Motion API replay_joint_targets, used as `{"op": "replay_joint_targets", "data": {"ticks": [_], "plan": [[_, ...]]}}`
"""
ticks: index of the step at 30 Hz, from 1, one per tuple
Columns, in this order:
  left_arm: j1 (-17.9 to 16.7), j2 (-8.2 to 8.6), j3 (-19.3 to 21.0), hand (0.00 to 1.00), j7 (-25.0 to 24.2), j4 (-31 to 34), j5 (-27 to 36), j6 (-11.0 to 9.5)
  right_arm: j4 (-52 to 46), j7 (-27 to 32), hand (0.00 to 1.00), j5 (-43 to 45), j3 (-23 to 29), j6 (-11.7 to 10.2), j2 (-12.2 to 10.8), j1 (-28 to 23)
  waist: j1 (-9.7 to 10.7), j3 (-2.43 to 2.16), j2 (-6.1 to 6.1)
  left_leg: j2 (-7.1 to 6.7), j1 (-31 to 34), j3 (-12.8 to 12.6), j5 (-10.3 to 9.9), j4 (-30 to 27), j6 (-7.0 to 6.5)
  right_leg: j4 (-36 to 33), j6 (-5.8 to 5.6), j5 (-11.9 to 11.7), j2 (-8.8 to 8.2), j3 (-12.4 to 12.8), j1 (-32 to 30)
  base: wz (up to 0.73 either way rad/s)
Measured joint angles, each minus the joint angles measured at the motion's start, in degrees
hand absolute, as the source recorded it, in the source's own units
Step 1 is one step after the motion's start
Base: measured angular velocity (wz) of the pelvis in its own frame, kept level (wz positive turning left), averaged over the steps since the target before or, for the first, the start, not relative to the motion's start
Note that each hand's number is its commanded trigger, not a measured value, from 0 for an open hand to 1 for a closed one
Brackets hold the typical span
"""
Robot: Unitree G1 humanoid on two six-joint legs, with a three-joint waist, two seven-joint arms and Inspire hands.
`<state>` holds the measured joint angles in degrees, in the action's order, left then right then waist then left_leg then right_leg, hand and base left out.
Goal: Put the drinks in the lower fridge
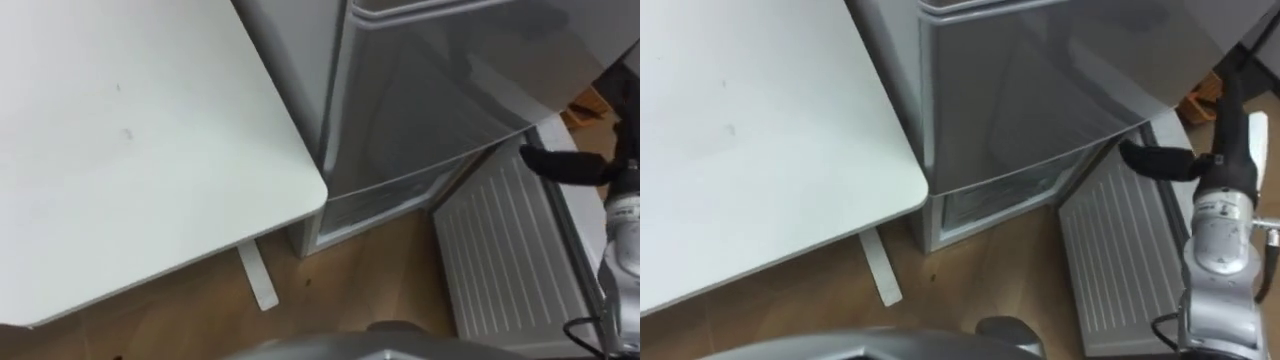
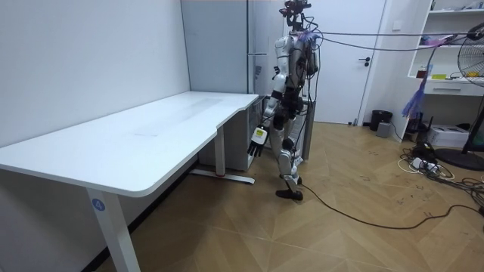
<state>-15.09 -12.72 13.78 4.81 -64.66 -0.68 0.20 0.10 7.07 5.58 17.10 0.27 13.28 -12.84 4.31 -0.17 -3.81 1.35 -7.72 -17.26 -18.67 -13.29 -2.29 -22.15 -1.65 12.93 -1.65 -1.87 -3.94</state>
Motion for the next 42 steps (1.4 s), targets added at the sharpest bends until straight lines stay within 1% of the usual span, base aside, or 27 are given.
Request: {"op": "replay_joint_targets", "data": {"ticks": [2,6,9,10,13,14,15,16,17,18,19,20,22,24,25,26,28,30,31,32,34,35,36,37,38,40,42], "plan": [[0.1,0.03,0.0,0.0,0.0,0.2,0.0,-0.3,-0.8,2.8,0.0,-0.1,0.5,-0.8,0.0,0.0,0.1,0.0,0.18,0.02,0.0,-0.1,0.0,0.1,-0.02,0.3,0.02,-0.1,0.02,-0.1,0.0,-0.05],[0.0,0.48,0.0,0.0,0.1,0.2,-0.1,-0.1,-0.8,5.9,0.0,0.4,0.8,-0.8,0.1,0.0,0.3,0.04,0.58,0.05,-0.1,-0.3,0.0,0.6,-0.01,0.5,0.02,-0.1,0.15,-0.1,-0.2,0.0],[-0.6,0.74,0.0,0.0,0.1,0.4,-0.2,0.0,-0.1,7.4,0.0,0.1,1.0,-1.1,0.1,0.1,0.3,0.14,1.01,0.28,-0.7,-0.9,0.0,0.8,0.06,0.7,0.02,-0.1,0.18,-0.5,0.0,-0.06],[-0.7,0.71,0.1,0.0,0.5,0.5,-0.8,0.1,1.6,7.6,0.0,-1.0,1.6,-1.5,0.1,0.2,0.3,0.12,0.98,0.35,-1.0,-0.9,0.1,0.8,0.1,0.7,0.03,-0.1,0.05,-1.4,0.1,0.0],[-0.6,0.78,1.0,0.0,1.0,0.5,-2.3,0.2,6.0,7.7,0.0,-4.6,4.4,-1.4,0.1,0.3,0.3,0.02,0.44,0.4,-1.1,-0.9,0.2,0.6,0.23,1.6,0.03,-0.1,-0.02,-1.5,0.5,-0.02],[-0.6,0.76,1.2,0.0,1.2,0.5,-2.3,0.2,6.9,7.9,0.0,-5.8,5.1,-1.3,0.1,0.3,0.2,0.26,0.22,0.41,-1.1,-0.9,0.2,0.6,0.25,1.6,0.03,-0.1,-0.04,-1.5,0.8,-0.05],[-0.7,0.72,1.3,0.0,1.4,0.5,-2.3,0.3,7.2,8.1,0.0,-6.3,5.1,-1.2,0.1,0.3,0.2,0.3,0.17,0.44,-1.1,-0.9,0.2,0.7,0.26,1.7,0.03,-0.1,-0.02,-1.5,0.8,-0.08],[-0.8,0.68,1.3,0.0,1.5,0.8,-2.3,0.8,8.2,8.3,0.0,-7.5,5.1,-1.2,0.4,0.5,0.3,0.41,-0.16,0.5,-1.4,-0.9,0.2,0.7,0.27,1.8,0.04,-0.1,0.05,-1.5,0.9,-0.06],[-1.2,0.74,1.3,0.0,1.5,1.9,-2.5,1.6,9.9,8.3,0.0,-9.3,5.2,-0.9,1.0,0.8,0.3,0.35,-0.24,0.6,-1.5,-0.7,0.2,0.7,0.28,2.4,0.18,-0.2,0.13,-1.6,1.0,-0.06],[-1.4,0.76,1.3,0.0,1.4,2.7,-2.8,1.8,10.8,8.3,0.0,-10.0,5.3,-0.7,1.4,1.0,0.3,0.35,-0.39,0.65,-1.5,-0.8,0.2,0.7,0.29,2.5,0.22,-0.2,0.16,-1.7,1.0,0.0],[-1.5,0.8,1.8,0.0,1.4,4.1,-3.6,2.1,11.9,8.3,0.0,-10.7,6.0,0.1,1.8,1.3,0.3,0.41,-0.71,0.72,-1.5,-0.7,0.2,0.7,0.31,2.5,0.25,-0.3,0.16,-2.0,1.0,0.08],[-1.7,0.73,2.0,0.0,1.4,5.2,-4.0,2.3,12.7,8.3,0.0,-10.9,6.9,0.6,1.9,1.7,0.2,0.39,-1.04,0.81,-1.4,-0.7,0.2,0.8,0.38,2.5,0.3,-0.3,0.16,-2.3,0.9,0.1],[-2.3,0.74,2.0,0.0,1.3,6.9,-4.1,2.4,13.3,8.2,0.0,-11.7,7.4,0.8,2.4,2.0,0.3,0.48,-1.24,0.92,-1.3,-0.7,0.4,0.9,0.62,2.6,0.44,-0.4,0.13,-2.8,1.0,0.09],[-2.5,0.66,2.0,0.0,1.3,7.6,-4.1,2.7,15.7,7.9,0.0,-14.6,7.4,1.2,3.9,3.1,0.3,0.5,-1.45,1.0,-1.0,-0.7,0.6,1.0,0.77,2.7,0.63,-0.5,0.15,-3.0,0.9,0.06],[-2.5,0.69,2.0,0.0,1.3,7.8,-4.1,3.2,17.3,7.5,0.0,-16.3,7.4,1.6,5.1,3.8,0.4,0.43,-1.55,1.04,-1.0,-0.7,0.7,1.0,0.82,2.7,0.72,-0.5,0.18,-3.0,0.9,0.03],[-2.6,0.7,2.0,0.0,1.3,7.8,-4.1,3.7,18.6,7.0,0.0,-17.3,7.4,2.0,6.1,4.5,0.3,0.41,-1.53,1.1,-0.9,-0.7,0.8,1.0,0.87,2.8,0.83,-0.6,0.2,-3.1,1.0,0.0],[-3.0,0.68,2.0,0.0,1.2,7.9,-4.1,4.2,21.5,6.4,0.0,-18.0,7.4,2.4,7.1,6.4,0.3,0.36,-1.51,1.25,-0.9,-0.7,0.9,1.1,1.0,3.0,1.02,-0.8,0.29,-3.2,1.5,0.04],[-3.6,0.68,2.0,0.0,1.1,8.1,-4.1,4.7,22.7,5.8,0.0,-18.9,7.8,3.2,7.3,7.2,0.5,0.29,-1.34,1.59,-1.0,-0.7,1.0,1.1,1.17,4.0,1.2,-1.3,0.68,-3.3,1.7,0.04],[-4.1,0.66,2.1,0.0,1.0,8.4,-4.2,5.1,23.9,5.3,0.0,-19.0,8.0,3.4,7.4,7.4,0.4,0.18,-1.03,1.95,-0.9,-0.7,1.1,1.1,1.34,5.0,1.41,-1.9,1.04,-3.6,2.0,0.03],[-4.4,0.66,2.1,0.0,0.8,8.4,-4.7,5.5,25.0,4.6,0.0,-19.1,8.1,3.6,7.4,7.4,0.2,-0.05,-0.95,2.15,-0.9,-0.7,1.3,1.4,1.59,5.6,1.6,-2.3,1.25,-3.8,2.1,0.03],[-4.8,0.68,2.1,0.0,0.6,8.4,-5.1,6.3,27.0,3.7,0.0,-20.4,8.2,3.7,7.6,7.4,0.2,-0.3,-1.18,2.28,-1.0,-0.7,1.7,1.7,1.75,6.4,1.85,-2.6,1.38,-4.1,2.3,0.06],[-4.9,0.64,2.1,0.0,0.5,8.4,-5.1,6.7,28.3,3.1,0.0,-21.9,8.6,4.2,7.8,7.6,0.3,-0.33,-1.15,2.42,-1.0,-0.7,1.8,1.7,1.9,6.5,2.0,-2.8,1.47,-4.3,2.5,0.07],[-4.9,0.61,2.1,0.0,0.4,8.4,-5.1,7.0,29.0,2.7,0.0,-22.3,8.7,4.6,8.1,7.8,0.3,-0.33,-1.16,2.47,-1.0,-0.7,1.9,1.7,1.97,6.5,2.05,-2.8,1.5,-4.3,2.5,0.05],[-5.0,0.55,2.1,0.0,0.0,8.5,-5.1,7.1,30.3,2.1,0.0,-23.4,8.7,5.2,8.7,8.1,0.3,-0.18,-1.4,2.58,-1.0,-0.7,2.0,1.7,2.12,6.5,2.17,-2.9,1.57,-4.4,2.5,0.0],[-5.0,0.47,2.1,0.0,-0.5,8.7,-5.1,7.1,32.2,1.5,0.0,-25.3,8.7,5.5,9.5,8.8,0.1,-0.19,-1.19,2.76,-1.0,-0.8,2.1,1.6,2.22,6.6,2.34,-3.0,1.68,-4.6,2.5,0.0],[-5.0,0.38,2.1,0.0,-1.0,9.0,-5.1,7.1,35.8,0.7,0.0,-28.6,8.6,5.8,10.9,10.0,0.1,0.0,-1.5,2.9,-1.0,-0.9,2.2,1.5,2.44,6.8,2.52,-3.0,1.81,-4.6,2.5,0.0],[-5.1,0.33,2.1,0.0,-1.6,9.0,-5.2,7.1,38.0,-0.6,0.0,-30.5,8.6,5.9,11.8,10.7,0.1,0.05,-1.45,2.93,-0.9,-0.7,2.4,1.6,2.63,6.8,2.72,-3.0,1.86,-4.7,2.5,0.0]]}}
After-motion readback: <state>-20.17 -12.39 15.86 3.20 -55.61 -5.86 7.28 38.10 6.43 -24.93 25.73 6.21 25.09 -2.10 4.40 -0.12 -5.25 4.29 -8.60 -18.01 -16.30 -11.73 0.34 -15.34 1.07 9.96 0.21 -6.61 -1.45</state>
